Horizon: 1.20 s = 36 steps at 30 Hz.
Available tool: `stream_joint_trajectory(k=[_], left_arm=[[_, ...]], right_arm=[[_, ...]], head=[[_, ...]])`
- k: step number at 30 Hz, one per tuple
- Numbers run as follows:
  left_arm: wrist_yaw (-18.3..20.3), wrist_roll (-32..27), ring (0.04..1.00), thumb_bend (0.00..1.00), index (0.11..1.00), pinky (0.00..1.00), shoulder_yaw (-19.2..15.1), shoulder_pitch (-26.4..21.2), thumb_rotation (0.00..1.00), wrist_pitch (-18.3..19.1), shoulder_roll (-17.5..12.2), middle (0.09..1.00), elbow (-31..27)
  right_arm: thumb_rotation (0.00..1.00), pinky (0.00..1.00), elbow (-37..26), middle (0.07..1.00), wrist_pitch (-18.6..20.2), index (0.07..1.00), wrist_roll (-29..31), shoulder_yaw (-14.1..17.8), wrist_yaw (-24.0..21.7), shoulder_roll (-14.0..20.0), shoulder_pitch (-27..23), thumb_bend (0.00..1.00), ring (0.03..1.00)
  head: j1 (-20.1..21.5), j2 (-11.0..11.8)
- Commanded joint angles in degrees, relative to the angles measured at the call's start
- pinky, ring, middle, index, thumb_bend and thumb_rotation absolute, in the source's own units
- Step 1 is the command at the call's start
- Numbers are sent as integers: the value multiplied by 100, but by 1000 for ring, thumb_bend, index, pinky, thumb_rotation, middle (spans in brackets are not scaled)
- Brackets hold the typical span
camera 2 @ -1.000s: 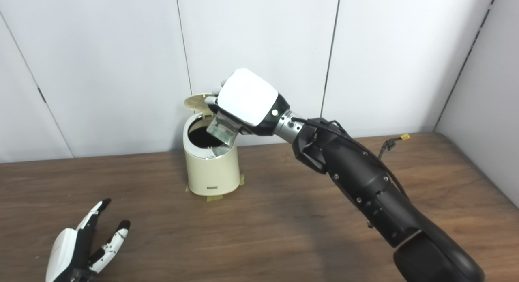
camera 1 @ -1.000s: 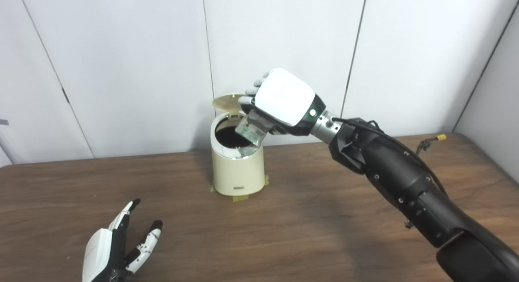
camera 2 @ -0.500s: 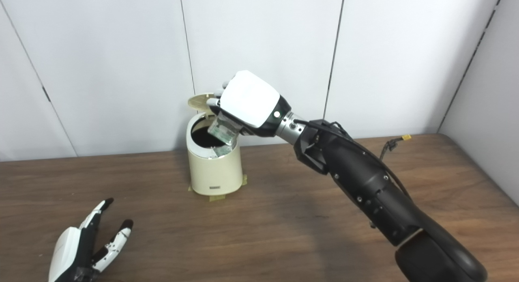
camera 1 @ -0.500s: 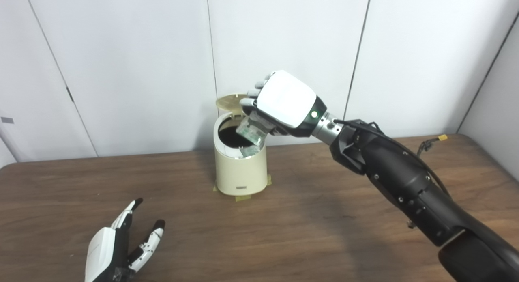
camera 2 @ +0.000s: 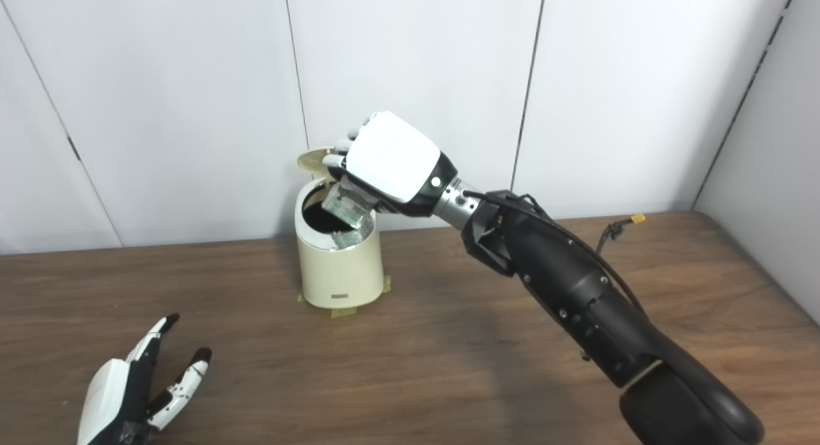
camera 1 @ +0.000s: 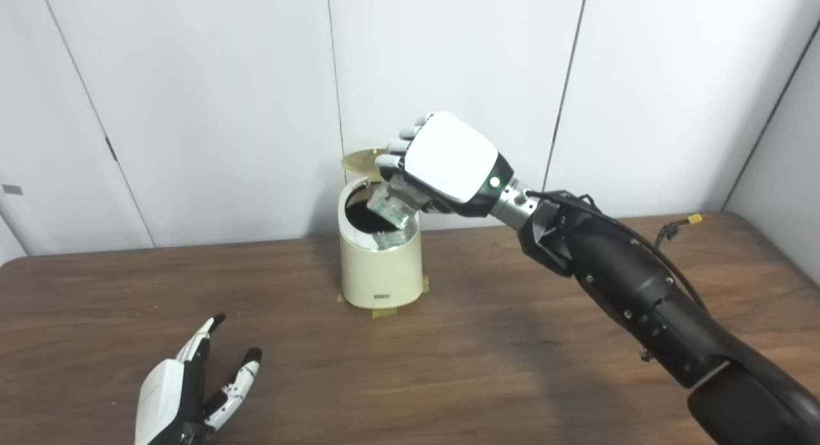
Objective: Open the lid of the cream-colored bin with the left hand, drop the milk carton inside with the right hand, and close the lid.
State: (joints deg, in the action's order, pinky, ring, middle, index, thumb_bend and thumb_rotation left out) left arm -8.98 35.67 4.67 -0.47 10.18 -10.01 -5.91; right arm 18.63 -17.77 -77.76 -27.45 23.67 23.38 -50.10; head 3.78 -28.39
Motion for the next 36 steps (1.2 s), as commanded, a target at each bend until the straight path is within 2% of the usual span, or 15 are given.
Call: stream_joint_trajectory(k=[1, 6, 10, 22, 32, 36], left_arm=[[-91, 27, 926, 514, 918, 890, 86, 7, 700, -46, 139, 926, 57], [-58, 46, 934, 513, 920, 904, 100, 24, 694, 13, 152, 931, -3], [-55, 74, 931, 526, 924, 901, 108, 36, 715, 21, 144, 929, -21], [-19, 84, 932, 524, 926, 904, 124, 56, 724, 36, 149, 932, -69], [21, 105, 932, 530, 926, 908, 130, 64, 730, 103, 146, 930, -100], [26, 126, 929, 532, 924, 902, 135, 65, 735, 104, 140, 929, -105]], right_arm=[[0, 195, -147, 461, 205, 498, 140, 124, 231, 11, -434, 519, 402], [0, 188, -211, 466, 195, 497, 126, 102, 171, 3, -354, 519, 401], [0, 188, -78, 477, 208, 493, -106, -50, 567, 11, -367, 519, 406], [0, 207, -13, 473, 170, 487, -272, -324, 748, 55, -458, 521, 419], [0, 220, 21, 475, 209, 491, -538, -547, 763, 150, -600, 521, 411], [0, 223, 29, 468, 249, 491, -567, -543, 549, 172, -645, 521, 411]], head=[[6, -3], [-15, -6], [-17, -15], [-21, -16], [-9, -15], [-2, -19]])
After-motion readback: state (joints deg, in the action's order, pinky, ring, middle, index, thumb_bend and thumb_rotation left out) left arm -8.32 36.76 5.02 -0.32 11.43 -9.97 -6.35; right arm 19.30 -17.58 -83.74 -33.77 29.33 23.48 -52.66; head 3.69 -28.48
